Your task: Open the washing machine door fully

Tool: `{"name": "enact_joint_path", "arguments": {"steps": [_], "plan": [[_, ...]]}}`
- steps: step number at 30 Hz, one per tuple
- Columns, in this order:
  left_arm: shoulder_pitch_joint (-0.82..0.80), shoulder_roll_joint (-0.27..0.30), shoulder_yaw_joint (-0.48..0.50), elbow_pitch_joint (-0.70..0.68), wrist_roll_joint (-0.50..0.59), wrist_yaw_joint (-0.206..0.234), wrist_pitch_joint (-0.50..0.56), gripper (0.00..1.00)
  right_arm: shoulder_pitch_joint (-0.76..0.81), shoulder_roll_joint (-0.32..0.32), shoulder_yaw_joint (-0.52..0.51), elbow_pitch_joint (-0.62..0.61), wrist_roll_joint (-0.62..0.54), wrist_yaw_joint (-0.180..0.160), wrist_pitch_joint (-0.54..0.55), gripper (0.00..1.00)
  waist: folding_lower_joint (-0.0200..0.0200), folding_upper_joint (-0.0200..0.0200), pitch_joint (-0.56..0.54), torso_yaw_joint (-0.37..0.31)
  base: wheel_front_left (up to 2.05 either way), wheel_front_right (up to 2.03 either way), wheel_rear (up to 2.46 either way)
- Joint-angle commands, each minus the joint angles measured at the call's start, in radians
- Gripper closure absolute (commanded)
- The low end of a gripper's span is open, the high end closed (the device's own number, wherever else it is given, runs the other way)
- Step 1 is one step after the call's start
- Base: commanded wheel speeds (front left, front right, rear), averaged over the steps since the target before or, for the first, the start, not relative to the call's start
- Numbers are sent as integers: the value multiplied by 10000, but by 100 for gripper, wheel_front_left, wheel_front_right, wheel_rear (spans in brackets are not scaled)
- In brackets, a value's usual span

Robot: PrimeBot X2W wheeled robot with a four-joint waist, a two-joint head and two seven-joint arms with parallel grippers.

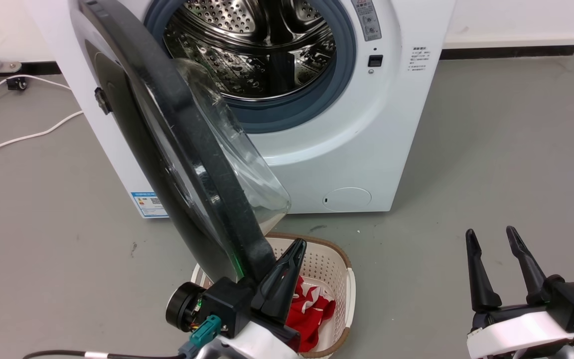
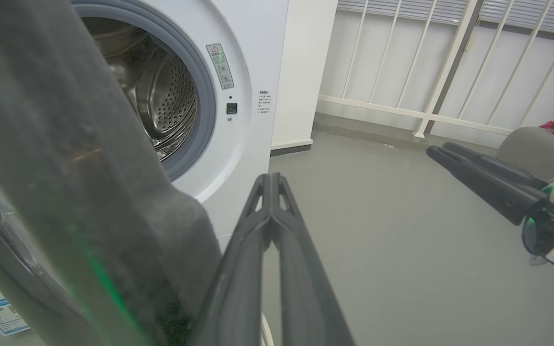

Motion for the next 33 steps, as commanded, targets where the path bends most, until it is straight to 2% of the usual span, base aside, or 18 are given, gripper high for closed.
{"name": "enact_joint_path", "arguments": {"steps": [1,9,15,25,33], "plan": [[-116,49,224,137,-63,184,-65,100,-120,29,26,47,100,-3,21,0,0,0,22,-33,0,0,0],[163,215,618,68,122,726,-402,100,-134,29,28,147,251,-3,-65,0,0,0,64,-43,0,0,0],[823,308,674,-424,95,1050,-504,100,-61,29,-50,124,257,-3,-17,0,0,0,44,316,0,0,0],[1751,408,617,-1249,66,1416,-337,100,99,25,-199,-36,203,-3,92,0,0,0,14,1916,0,0,0],[1943,546,932,-1279,-32,1672,-368,100,-11,25,-190,-140,159,-3,189,0,0,0,88,3301,0,0,0]]}}
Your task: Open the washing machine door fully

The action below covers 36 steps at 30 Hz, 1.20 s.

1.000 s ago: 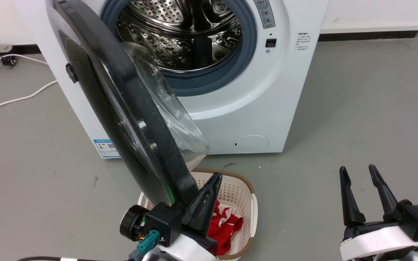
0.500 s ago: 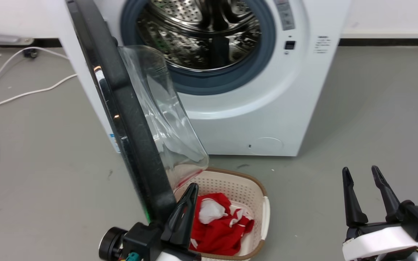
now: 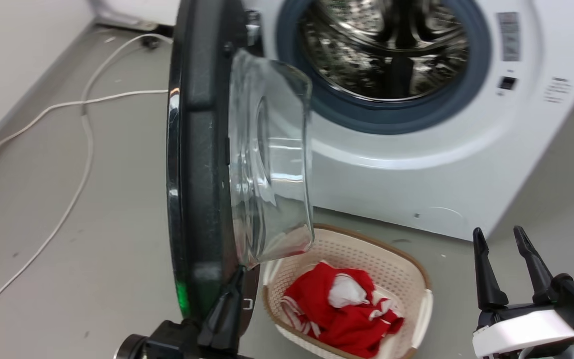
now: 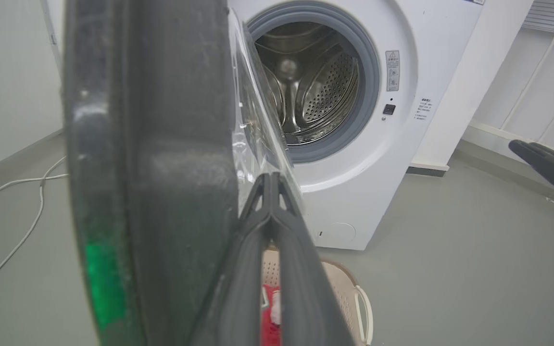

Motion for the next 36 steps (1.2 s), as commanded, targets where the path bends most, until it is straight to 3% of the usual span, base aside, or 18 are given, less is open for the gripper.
{"name": "enact_joint_path", "arguments": {"steps": [1,8,9,17,22,28,36], "plan": [[-18,153,225,114,-12,122,-66,100,-78,19,28,-50,-45,-5,34,0,-1,0,62,636,0,0,0],[-414,505,937,538,-66,342,-220,100,-275,18,205,-57,-59,-3,127,0,-1,0,183,1008,0,0,0],[-587,714,1506,777,-293,465,-365,100,-330,18,257,-73,-76,-5,162,0,-1,0,265,938,0,0,0],[-1093,1326,3323,1503,-1274,674,-642,100,-474,19,129,-173,-156,-5,313,0,-1,0,512,532,0,0,0],[-1395,1700,4081,1949,-1611,727,-812,100,-518,18,66,-250,-172,-3,330,0,-1,0,666,378,0,0,0],[-2035,2340,5001,3352,-2306,234,-1144,100,-689,18,39,-301,-204,-3,375,0,-1,0,914,238,0,0,0],[-2899,2963,5509,5288,-2604,-334,-1510,100,-827,18,98,-186,-144,-3,300,0,-1,0,1107,96,0,0,0]]}}
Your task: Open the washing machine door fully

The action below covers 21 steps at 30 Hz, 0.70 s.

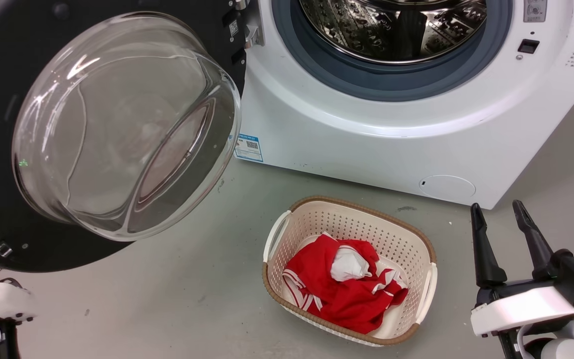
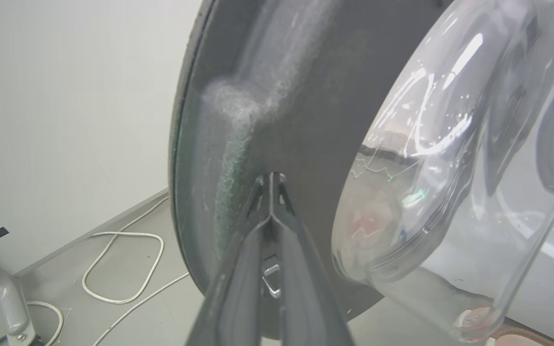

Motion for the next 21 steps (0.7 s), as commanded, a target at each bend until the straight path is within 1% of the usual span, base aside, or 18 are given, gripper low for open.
{"name": "enact_joint_path", "arguments": {"steps": [1,6,10,13,16,21], "plan": [[-174,88,97,228,-24,-39,-56,100,-145,16,6,35,14,-3,-62,0,-1,0,22,-17,0,0,0],[-382,226,232,765,58,-204,-172,100,-156,16,-3,113,52,-3,-118,0,-1,0,-10,-72,0,0,0],[-27,27,358,578,256,-128,-245,100,-117,16,36,214,110,-3,-147,0,-1,0,-140,-171,0,0,0],[323,-252,529,-42,523,36,-262,100,6,16,22,299,164,-3,-187,0,-1,0,-311,-216,0,0,0],[849,-700,624,-887,923,171,-263,100,123,16,45,352,192,-3,-181,0,-1,0,-460,-250,0,0,0],[1562,-1480,264,-2194,1598,266,-246,100,220,16,89,346,168,-3,-147,0,-1,0,-654,-341,0,0,0]]}}
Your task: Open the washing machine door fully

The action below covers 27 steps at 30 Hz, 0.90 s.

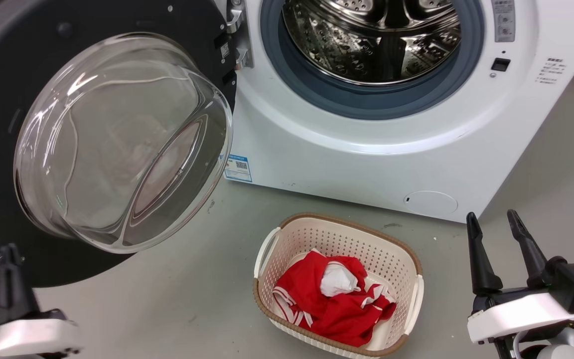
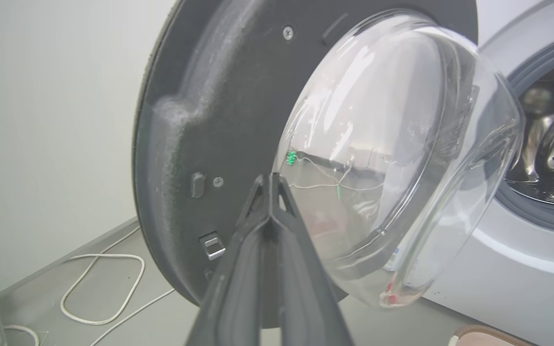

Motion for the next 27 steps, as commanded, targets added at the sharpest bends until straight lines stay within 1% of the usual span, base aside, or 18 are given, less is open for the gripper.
{"name": "enact_joint_path", "arguments": {"steps": [1,4,6,7,8,9,17,22,27], "plan": [[139,-171,-129,-234,93,-41,-20,100,115,18,25,-5,23,-5,21,0,1,0,-67,-57,0,0,0],[313,-481,-448,-388,245,-133,-21,99,171,18,93,91,111,-7,29,0,1,0,-226,-171,0,0,0],[247,-569,-696,-336,344,-274,-21,65,152,16,148,123,100,-7,39,0,1,0,-298,-307,0,0,0],[176,-640,-826,-323,385,-320,-21,43,158,15,161,134,98,-5,38,0,1,0,-325,-376,0,0,0],[120,-704,-970,-300,453,-370,-22,11,148,16,193,140,73,-7,32,0,1,0,-356,-468,0,0,0],[58,-737,-1060,-299,508,-416,-22,0,146,16,217,137,50,-5,36,0,1,0,-381,-559,0,0,0],[-467,-915,-1900,-204,785,-764,-10,0,-2,16,262,71,-121,-5,81,0,1,0,-419,-1421,0,0,0],[-794,-945,-2367,-245,1113,-784,82,0,21,18,168,-8,-304,-5,91,0,1,0,-466,-1886,0,0,0],[-773,-990,-2597,-262,1269,-660,98,0,160,18,204,-42,-361,-7,126,0,1,0,-514,-2152,0,0,0]]}}
